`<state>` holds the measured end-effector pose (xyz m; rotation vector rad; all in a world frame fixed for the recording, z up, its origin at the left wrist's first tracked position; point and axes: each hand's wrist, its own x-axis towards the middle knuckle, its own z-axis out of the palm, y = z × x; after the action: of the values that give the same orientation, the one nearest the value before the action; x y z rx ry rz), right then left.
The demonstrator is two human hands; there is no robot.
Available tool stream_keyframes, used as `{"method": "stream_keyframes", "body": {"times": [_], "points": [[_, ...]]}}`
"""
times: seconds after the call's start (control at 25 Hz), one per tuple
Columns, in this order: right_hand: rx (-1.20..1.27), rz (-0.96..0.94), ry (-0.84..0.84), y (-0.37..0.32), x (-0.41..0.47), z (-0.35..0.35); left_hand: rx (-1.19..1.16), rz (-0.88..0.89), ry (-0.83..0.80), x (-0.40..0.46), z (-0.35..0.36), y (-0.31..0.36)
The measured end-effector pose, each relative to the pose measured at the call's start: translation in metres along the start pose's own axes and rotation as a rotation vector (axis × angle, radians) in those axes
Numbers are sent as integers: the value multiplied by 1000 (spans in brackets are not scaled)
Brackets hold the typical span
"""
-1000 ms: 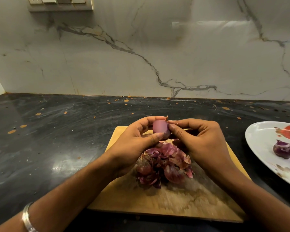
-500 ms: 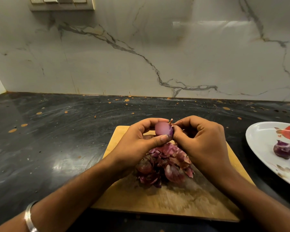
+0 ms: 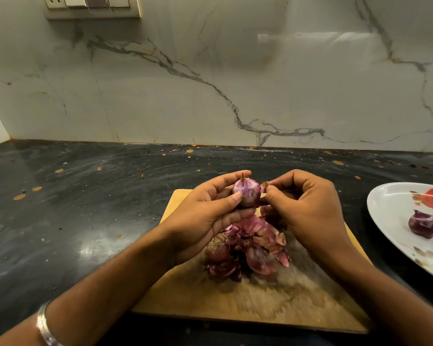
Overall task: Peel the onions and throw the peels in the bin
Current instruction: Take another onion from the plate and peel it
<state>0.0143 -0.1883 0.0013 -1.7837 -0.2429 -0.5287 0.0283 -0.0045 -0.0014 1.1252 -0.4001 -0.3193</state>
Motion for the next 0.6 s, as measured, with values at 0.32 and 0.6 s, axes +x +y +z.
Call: {"method": "stream_keyframes", "body": {"times": [0.32, 0.6], "points": [[-174, -174, -112, -7, -4, -1, -46, -12, 120, 3, -5, 1], [-66, -132, -75, -5, -1, -3, -51, -40, 94, 3, -6, 0]]}}
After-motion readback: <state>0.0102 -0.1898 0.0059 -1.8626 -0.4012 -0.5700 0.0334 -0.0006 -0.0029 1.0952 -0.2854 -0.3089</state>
